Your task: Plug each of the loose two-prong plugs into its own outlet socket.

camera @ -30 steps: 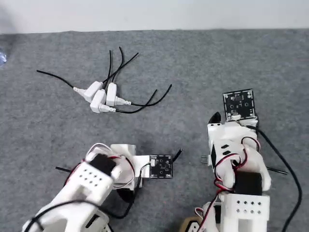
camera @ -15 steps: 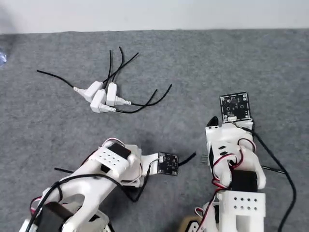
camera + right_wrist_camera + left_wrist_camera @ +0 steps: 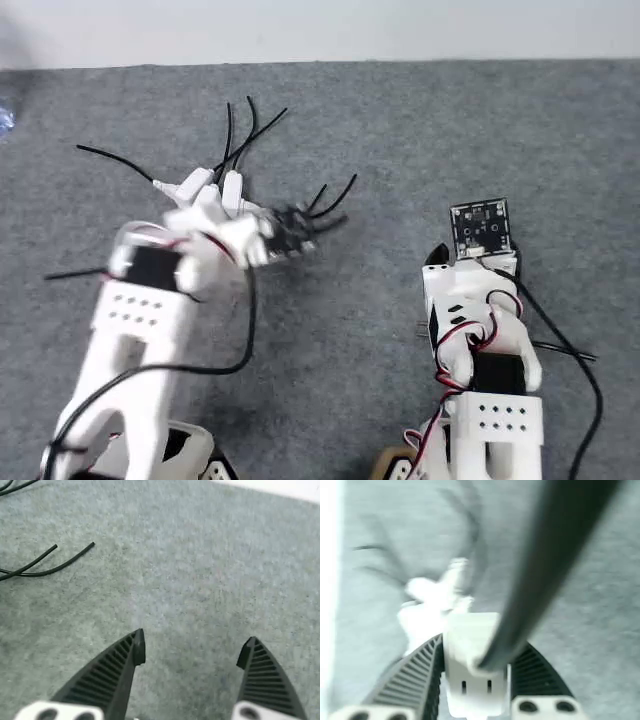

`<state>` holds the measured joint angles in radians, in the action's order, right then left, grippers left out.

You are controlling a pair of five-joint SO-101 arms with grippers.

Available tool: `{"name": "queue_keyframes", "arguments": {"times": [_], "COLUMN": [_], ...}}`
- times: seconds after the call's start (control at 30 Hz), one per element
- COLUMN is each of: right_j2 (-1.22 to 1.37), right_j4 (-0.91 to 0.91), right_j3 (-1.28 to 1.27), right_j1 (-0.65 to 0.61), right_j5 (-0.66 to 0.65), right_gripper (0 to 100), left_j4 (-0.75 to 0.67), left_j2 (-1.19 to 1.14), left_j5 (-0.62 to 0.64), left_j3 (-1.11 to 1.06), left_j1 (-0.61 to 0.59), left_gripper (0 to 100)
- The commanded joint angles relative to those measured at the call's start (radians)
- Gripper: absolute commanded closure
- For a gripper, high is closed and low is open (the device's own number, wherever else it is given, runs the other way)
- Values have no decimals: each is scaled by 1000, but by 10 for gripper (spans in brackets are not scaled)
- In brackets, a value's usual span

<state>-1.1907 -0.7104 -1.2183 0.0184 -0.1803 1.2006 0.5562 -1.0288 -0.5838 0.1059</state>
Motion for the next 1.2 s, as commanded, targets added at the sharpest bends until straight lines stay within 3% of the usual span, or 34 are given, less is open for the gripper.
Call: {"name": "queue_keyframes", "arguments": {"times": [0.0, 0.1, 0.17, 0.27, 0.33, 0.4, 0.47, 0.57, 0.63, 0.93, 1.03, 1.17], "right_j2": [2, 2, 2, 2, 2, 2, 2, 2, 2, 2, 2, 2], "right_j4": [25, 27, 27, 39, 88, 133, 151, 153, 154, 157, 159, 159], "right_j3": [3, -3, -3, -18, -51, -80, -91, -91, -92, -129, -132, -133], "right_j1": [-36, -44, -44, -44, -45, -45, -45, -45, -45, -137, -137, -142], "right_j5": [2, 2, 2, 2, 2, 2, 2, 2, 2, -138, -141, -141], "right_gripper": [704, 704, 704, 704, 704, 704, 704, 704, 704, 704, 704, 704], "left_j4": [34, -132, -354, -735, -884, -891, -847, -778, -760, -697, -703, -703], "left_j2": [69, -5, -103, -307, -436, -529, -582, -598, -600, -594, -505, -308], "left_j5": [9, 20, 74, 242, 381, 468, 453, 450, 440, 249, 290, 249], "left_j3": [209, 183, 142, 113, 143, 200, 245, 260, 260, 266, 266, 239], "left_j1": [-68, -101, -130, -178, -219, -247, -267, -292, -305, -327, -442, -741], "left_gripper": [988, 987, 987, 987, 987, 984, 949, 787, 731, 727, 727, 727]}}
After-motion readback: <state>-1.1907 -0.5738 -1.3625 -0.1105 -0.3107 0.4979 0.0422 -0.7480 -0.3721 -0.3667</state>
